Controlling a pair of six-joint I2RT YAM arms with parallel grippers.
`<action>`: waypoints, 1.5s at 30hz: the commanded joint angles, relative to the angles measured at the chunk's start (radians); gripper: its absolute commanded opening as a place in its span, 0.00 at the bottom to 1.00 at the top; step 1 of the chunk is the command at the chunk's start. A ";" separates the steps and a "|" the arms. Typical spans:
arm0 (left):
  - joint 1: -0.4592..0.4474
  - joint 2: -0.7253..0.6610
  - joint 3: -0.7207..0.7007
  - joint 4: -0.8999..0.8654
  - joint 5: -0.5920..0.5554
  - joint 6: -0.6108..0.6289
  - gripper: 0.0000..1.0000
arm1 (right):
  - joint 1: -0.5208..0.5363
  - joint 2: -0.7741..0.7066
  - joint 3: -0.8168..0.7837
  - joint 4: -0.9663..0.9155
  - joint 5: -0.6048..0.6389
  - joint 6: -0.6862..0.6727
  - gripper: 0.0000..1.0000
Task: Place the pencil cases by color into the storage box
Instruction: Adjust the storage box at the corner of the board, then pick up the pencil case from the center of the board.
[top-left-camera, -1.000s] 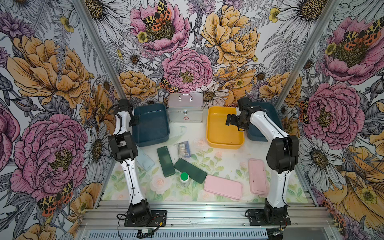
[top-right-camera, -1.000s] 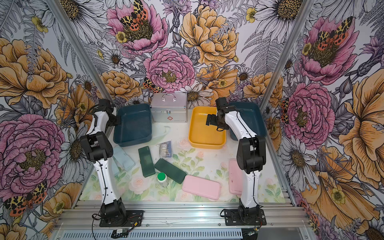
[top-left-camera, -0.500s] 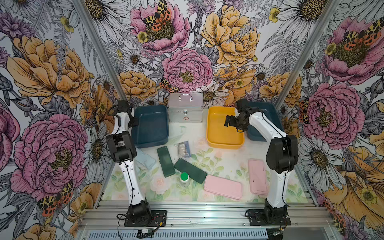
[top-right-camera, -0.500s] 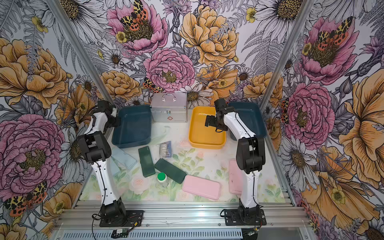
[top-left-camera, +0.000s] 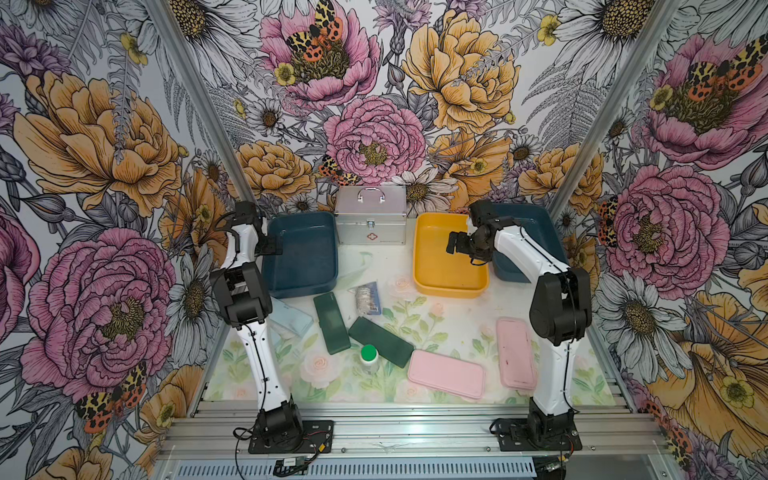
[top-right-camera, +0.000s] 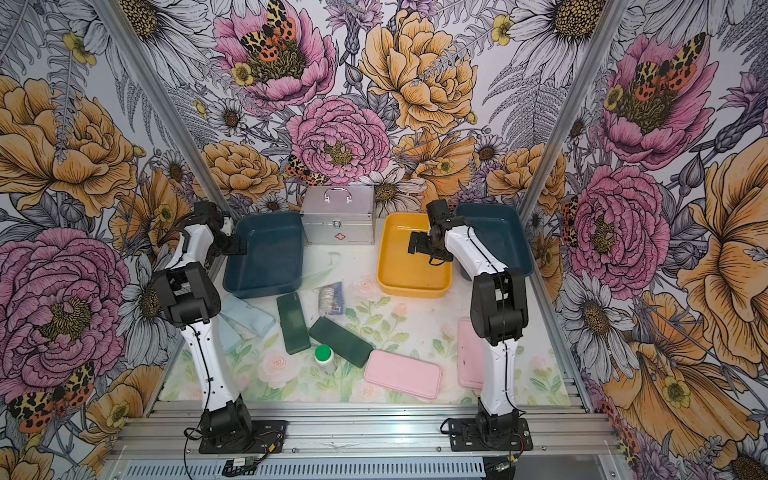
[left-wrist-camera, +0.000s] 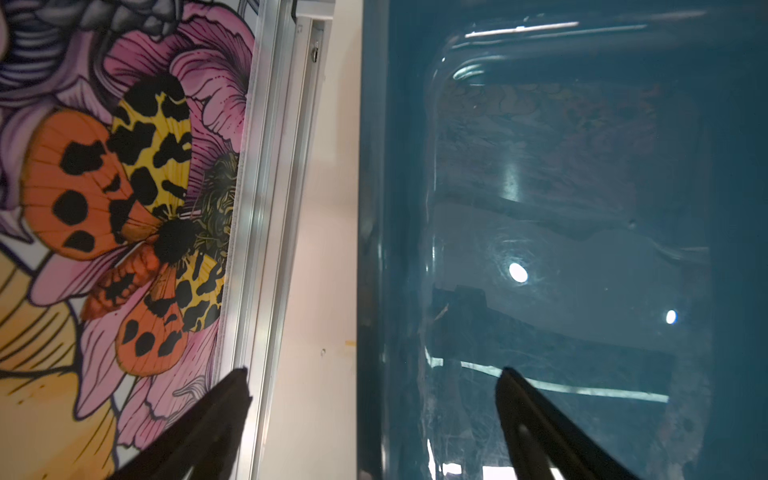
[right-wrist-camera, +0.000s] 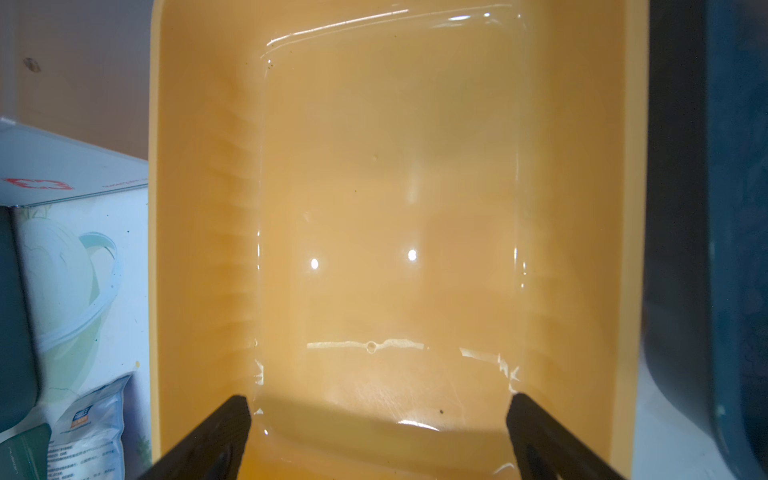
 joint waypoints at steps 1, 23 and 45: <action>-0.005 -0.085 0.017 0.002 0.016 -0.038 0.99 | 0.018 -0.045 -0.003 0.071 0.004 -0.059 0.99; -0.162 -0.524 -0.263 0.015 0.027 -0.580 0.99 | 0.316 -0.369 -0.177 -0.222 -0.113 -0.258 0.98; -0.171 -0.834 -0.596 0.016 0.161 -0.755 0.99 | 0.723 -0.429 -0.444 -0.335 0.043 -0.249 0.90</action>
